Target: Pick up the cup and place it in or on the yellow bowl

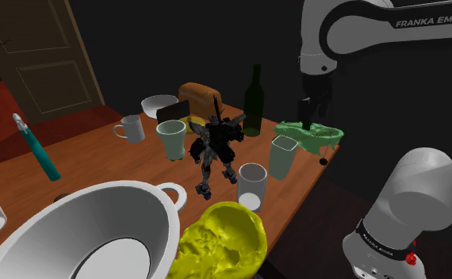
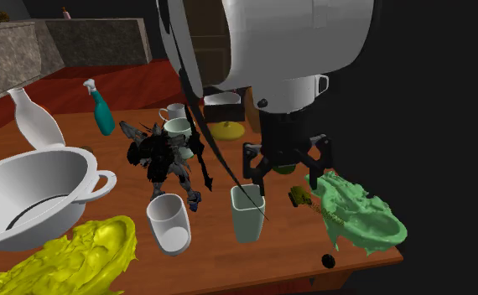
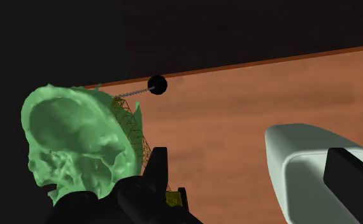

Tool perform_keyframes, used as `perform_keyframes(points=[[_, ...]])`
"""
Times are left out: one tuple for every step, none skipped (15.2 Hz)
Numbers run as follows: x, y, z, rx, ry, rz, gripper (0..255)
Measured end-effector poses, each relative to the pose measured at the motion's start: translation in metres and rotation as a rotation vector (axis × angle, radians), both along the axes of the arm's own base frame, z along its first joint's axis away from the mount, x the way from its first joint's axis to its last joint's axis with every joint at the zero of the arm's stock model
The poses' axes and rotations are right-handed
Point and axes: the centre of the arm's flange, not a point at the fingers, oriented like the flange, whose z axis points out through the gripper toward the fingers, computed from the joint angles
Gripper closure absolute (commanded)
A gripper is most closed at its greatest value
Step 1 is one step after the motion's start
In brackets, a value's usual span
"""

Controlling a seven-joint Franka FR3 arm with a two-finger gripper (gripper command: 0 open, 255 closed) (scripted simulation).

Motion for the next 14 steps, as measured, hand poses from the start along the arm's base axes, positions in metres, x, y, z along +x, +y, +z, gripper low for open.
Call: perform_keyframes(points=[[0.000, 0.000, 0.000, 0.000, 0.000, 0.000, 0], [0.002, 0.001, -0.004, 0.013, -0.004, 0.011, 0], [0.007, 0.002, -0.009, 0.032, -0.012, 0.027, 0], [0.013, 0.002, -0.015, 0.055, -0.020, 0.047, 0], [0.021, 0.003, -0.022, 0.079, -0.029, 0.068, 0], [0.028, 0.006, -0.029, 0.104, -0.040, 0.090, 0], [0.034, 0.008, -0.035, 0.130, -0.051, 0.112, 0], [0.038, 0.011, -0.041, 0.146, -0.059, 0.125, 0], [0.039, 0.012, -0.046, 0.154, -0.063, 0.132, 0], [0.040, 0.011, -0.052, 0.158, -0.065, 0.135, 0], [0.042, 0.012, -0.057, 0.160, -0.066, 0.137, 0], [0.043, 0.012, -0.062, 0.161, -0.066, 0.138, 0], [0.042, 0.010, -0.067, 0.162, -0.067, 0.138, 0], [0.042, 0.012, -0.073, 0.162, -0.067, 0.138, 0]])
